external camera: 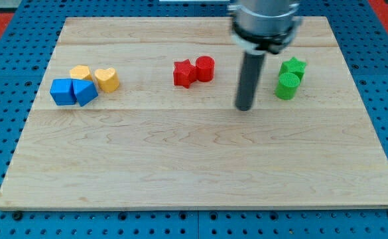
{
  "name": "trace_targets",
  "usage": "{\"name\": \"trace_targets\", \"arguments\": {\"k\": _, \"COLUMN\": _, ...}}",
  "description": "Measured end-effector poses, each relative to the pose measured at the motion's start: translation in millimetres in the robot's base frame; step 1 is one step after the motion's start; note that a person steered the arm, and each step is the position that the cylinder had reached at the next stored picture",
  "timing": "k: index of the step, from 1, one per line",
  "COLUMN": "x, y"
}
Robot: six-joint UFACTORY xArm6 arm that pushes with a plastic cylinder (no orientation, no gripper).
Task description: Push the red star below the green circle
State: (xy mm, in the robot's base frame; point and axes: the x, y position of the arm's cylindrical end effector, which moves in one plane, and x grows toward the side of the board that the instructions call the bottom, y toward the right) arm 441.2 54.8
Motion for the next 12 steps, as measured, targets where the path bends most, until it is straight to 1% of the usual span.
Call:
{"name": "trace_targets", "arguments": {"k": 1, "x": 0.1, "y": -92.0}}
{"name": "trace_targets", "arguments": {"k": 2, "x": -11.8, "y": -172.6}}
{"name": "trace_targets", "arguments": {"k": 3, "x": -52.5, "y": -190.0}}
{"name": "trace_targets", "arguments": {"k": 4, "x": -85.9, "y": -189.9}}
{"name": "trace_targets", "arguments": {"k": 5, "x": -105.9, "y": -122.3}}
{"name": "trace_targets", "arguments": {"k": 6, "x": -86.3, "y": -84.8}}
{"name": "trace_targets", "arguments": {"k": 7, "x": -36.8, "y": -71.7}}
{"name": "trace_targets", "arguments": {"k": 8, "x": -7.0, "y": -55.3}}
{"name": "trace_targets", "arguments": {"k": 9, "x": -21.2, "y": -92.1}}
{"name": "trace_targets", "arguments": {"k": 10, "x": -52.0, "y": -111.9}}
{"name": "trace_targets", "arguments": {"k": 11, "x": -73.3, "y": -102.1}}
{"name": "trace_targets", "arguments": {"k": 12, "x": -52.8, "y": -60.0}}
